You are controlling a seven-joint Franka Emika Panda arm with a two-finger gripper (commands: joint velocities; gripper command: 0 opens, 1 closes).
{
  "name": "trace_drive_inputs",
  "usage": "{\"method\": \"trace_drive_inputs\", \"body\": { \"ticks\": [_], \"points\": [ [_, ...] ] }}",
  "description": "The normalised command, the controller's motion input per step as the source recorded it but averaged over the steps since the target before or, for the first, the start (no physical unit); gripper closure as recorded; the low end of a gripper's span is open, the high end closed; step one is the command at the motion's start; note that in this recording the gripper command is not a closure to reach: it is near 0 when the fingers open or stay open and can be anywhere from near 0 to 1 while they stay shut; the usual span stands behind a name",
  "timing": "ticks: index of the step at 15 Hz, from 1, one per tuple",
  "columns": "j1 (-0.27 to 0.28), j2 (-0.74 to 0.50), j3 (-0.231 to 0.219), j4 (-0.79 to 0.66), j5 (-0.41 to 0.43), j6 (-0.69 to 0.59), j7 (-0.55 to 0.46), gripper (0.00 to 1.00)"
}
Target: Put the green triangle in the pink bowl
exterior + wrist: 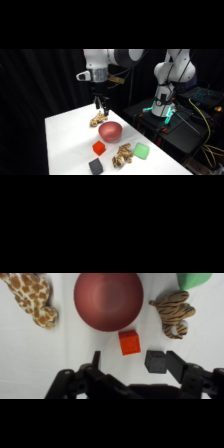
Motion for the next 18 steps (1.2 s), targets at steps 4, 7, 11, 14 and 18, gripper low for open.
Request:
{"method": "trace_drive_inputs", "body": {
  "ticks": [4, 7, 11, 14, 18],
  "points": [
    [-0.022, 0.02, 0.011, 0.03, -0.034, 0.01, 0.03, 0.00],
    [-0.002, 0.06, 0.021, 0.04, -0.108, 0.05, 0.11, 0.00],
    [0.046, 0.03, 0.055, -0.04, -0.126, 0.09, 0.14, 0.00],
    [0.082, -0.09, 0.077, -0.20, -0.144, 0.13, 0.15, 0.00],
    [0.106, -0.16, 0.091, -0.29, -0.158, 0.16, 0.18, 0.00]
  ]
}}
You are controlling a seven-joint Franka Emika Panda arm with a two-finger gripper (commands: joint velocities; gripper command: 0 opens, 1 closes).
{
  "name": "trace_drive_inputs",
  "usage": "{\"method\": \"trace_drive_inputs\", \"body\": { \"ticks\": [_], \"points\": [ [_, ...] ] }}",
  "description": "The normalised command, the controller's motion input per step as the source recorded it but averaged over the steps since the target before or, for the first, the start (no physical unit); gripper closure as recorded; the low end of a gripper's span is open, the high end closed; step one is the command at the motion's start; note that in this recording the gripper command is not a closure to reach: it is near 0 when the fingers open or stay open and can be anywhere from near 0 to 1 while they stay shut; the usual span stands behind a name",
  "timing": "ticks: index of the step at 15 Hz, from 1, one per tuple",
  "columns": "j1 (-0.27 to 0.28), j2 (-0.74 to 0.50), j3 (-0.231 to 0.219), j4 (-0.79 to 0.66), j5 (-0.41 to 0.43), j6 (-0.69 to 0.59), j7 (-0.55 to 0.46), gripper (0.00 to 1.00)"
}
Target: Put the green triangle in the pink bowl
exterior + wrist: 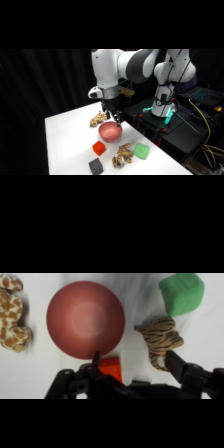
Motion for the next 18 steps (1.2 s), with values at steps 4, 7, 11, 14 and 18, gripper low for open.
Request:
{"method": "trace_drive_inputs", "body": {
  "ticks": [4, 7, 11, 14, 18],
  "points": [
    [0.144, -0.11, 0.116, -0.23, -0.103, 0.23, 0.29, 0.00],
    [0.170, 0.02, 0.127, -0.12, -0.050, 0.27, 0.35, 0.00],
    [0.138, 0.11, 0.082, -0.09, -0.036, 0.30, 0.30, 0.00],
    [0.080, 0.05, 0.010, -0.12, -0.046, 0.28, 0.22, 0.00],
    [0.031, -0.02, -0.013, -0.20, 0.010, 0.28, 0.10, 0.00]
  ]
}}
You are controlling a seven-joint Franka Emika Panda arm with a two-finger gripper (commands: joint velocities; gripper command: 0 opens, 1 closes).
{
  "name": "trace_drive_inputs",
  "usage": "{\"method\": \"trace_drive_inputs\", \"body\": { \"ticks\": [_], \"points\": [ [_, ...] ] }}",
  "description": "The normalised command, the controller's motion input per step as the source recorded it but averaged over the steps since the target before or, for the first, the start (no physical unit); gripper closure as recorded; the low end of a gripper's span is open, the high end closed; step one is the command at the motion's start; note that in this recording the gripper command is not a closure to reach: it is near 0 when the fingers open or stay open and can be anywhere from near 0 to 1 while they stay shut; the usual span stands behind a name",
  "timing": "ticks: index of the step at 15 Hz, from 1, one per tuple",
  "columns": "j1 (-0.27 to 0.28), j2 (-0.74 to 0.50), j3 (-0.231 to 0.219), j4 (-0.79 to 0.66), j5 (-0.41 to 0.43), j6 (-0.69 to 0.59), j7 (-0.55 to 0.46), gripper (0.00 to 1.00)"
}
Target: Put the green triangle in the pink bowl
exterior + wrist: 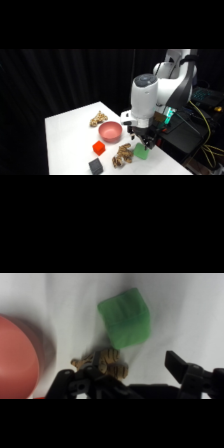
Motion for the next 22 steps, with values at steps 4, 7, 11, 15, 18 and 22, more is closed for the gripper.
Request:
{"method": "trace_drive_inputs", "body": {
  "ticks": [4, 7, 11, 15, 18, 22],
  "points": [
    [0.026, 0.00, 0.019, -0.17, 0.106, 0.25, 0.02, 0.00],
    [0.050, 0.01, 0.076, -0.12, 0.176, 0.21, -0.01, 0.00],
    [0.044, -0.01, 0.113, -0.12, 0.243, 0.19, -0.07, 0.00],
    [-0.004, -0.01, 0.113, -0.16, 0.283, 0.25, -0.19, 0.00],
    [-0.058, -0.03, 0.045, -0.13, 0.188, 0.26, -0.26, 0.00],
    [-0.024, -0.13, -0.069, -0.10, -0.030, 0.14, -0.15, 0.00]
  ]
}}
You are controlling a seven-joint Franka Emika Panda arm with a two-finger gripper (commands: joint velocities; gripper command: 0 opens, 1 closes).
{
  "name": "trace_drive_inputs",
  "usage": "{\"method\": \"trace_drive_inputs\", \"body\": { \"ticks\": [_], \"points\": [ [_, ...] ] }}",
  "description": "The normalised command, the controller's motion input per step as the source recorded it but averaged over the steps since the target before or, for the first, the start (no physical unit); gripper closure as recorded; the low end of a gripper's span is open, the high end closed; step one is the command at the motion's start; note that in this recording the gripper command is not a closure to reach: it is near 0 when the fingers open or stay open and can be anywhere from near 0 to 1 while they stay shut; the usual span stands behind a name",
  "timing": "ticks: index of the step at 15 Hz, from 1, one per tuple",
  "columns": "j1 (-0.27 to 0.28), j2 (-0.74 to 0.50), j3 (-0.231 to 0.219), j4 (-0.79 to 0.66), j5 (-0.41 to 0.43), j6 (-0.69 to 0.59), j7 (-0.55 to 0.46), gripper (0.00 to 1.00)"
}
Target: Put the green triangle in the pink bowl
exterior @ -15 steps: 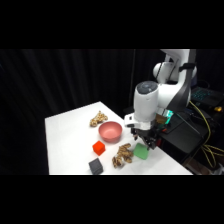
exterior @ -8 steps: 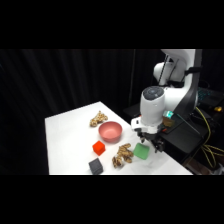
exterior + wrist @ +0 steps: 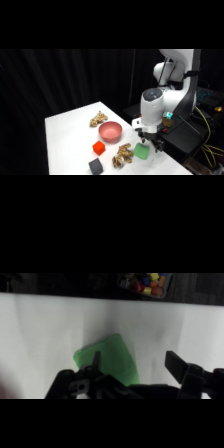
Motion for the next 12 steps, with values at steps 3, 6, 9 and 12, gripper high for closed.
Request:
{"method": "trace_drive_inputs", "body": {
  "ticks": [3, 6, 9, 12],
  "points": [
    [0.083, -0.18, -0.118, -0.14, -0.189, 0.15, 0.05, 0.00],
    [0.117, -0.11, -0.085, -0.15, -0.173, 0.24, 0.07, 0.00],
    [0.113, -0.01, -0.137, -0.09, -0.239, 0.27, 0.04, 0.00],
    [0.097, 0.05, -0.196, -0.05, -0.294, 0.26, -0.02, 0.00]
  ]
}}
